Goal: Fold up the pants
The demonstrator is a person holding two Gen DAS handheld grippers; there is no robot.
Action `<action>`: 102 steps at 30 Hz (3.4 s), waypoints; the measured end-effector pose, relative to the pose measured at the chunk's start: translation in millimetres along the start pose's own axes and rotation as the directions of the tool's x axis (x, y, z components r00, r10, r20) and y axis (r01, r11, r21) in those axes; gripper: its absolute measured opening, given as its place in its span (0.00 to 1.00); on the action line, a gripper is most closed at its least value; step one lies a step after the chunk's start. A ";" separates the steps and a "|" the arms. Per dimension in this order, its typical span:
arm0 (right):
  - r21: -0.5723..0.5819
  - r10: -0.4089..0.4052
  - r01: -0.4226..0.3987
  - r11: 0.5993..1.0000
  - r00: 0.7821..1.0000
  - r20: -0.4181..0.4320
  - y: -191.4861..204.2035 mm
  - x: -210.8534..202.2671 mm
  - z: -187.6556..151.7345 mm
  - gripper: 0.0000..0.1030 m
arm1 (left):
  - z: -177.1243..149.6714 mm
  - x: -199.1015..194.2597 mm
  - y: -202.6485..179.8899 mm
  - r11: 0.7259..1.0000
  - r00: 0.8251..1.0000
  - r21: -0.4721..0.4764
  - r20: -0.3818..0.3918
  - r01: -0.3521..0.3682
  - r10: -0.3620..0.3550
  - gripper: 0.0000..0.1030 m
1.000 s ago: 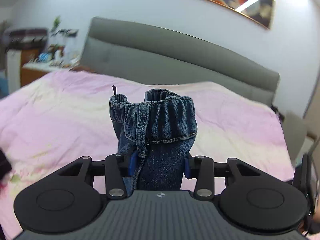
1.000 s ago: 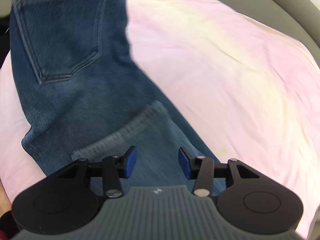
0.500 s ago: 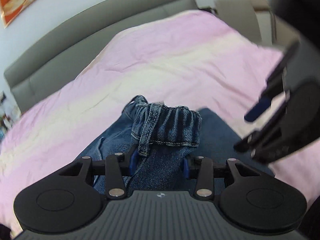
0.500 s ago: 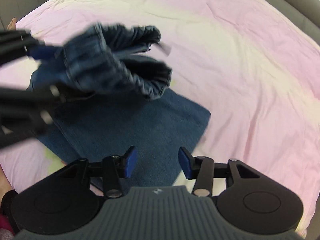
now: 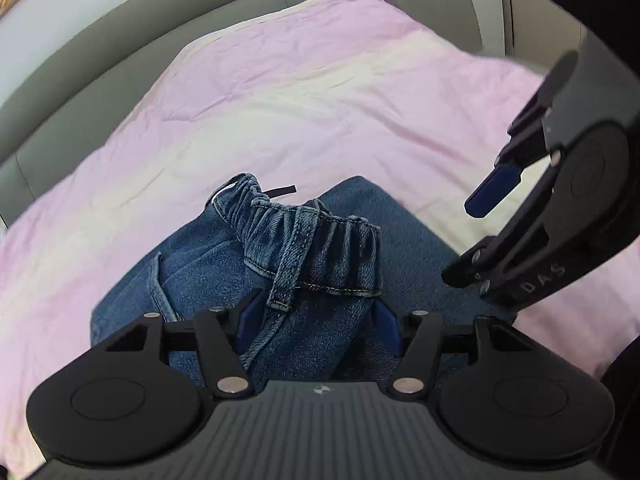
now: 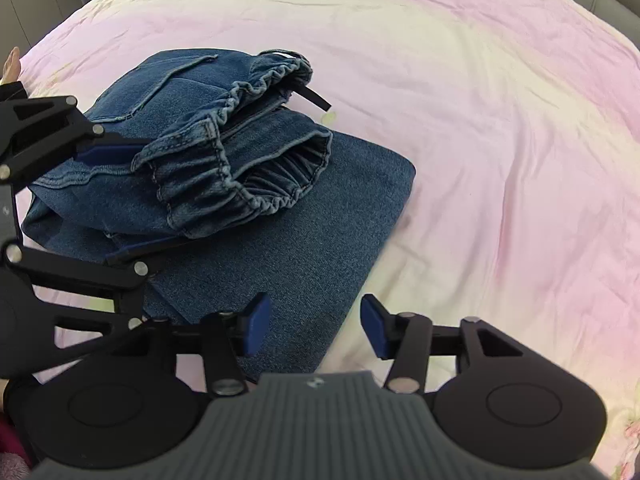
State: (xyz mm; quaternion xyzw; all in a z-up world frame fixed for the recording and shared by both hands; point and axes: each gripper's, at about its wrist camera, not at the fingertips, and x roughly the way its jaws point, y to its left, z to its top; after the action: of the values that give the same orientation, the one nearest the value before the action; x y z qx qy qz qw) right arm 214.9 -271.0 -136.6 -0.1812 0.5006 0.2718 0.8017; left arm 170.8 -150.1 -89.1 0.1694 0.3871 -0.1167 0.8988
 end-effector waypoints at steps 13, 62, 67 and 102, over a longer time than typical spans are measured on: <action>0.100 0.001 -0.006 0.995 0.999 0.054 18.8 -38.6 16.7 0.63 | -19.6 -46.4 96.4 0.931 0.991 -0.342 0.078 0.125 -0.104 0.76; 0.508 0.134 -0.342 0.790 0.906 0.401 -21.3 -60.8 87.3 0.05 | -76.0 -28.0 212.9 0.758 0.984 -0.627 0.125 0.180 -0.130 0.71; 0.656 0.096 -0.266 0.707 0.954 0.283 -55.0 -11.5 37.1 0.05 | -71.1 -9.5 206.3 0.768 0.982 -0.612 0.109 0.189 -0.154 0.57; 0.400 -0.082 -0.008 0.916 0.975 0.208 22.2 25.0 -44.1 0.28 | -90.6 -44.6 183.5 0.898 0.990 -0.430 -0.060 0.092 -0.130 0.65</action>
State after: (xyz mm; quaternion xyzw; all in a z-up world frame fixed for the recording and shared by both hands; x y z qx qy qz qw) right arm 178.9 -272.0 -178.7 0.0077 0.4496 0.1671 0.8774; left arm 143.8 57.1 -75.2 -0.0484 0.4509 -0.0726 0.8883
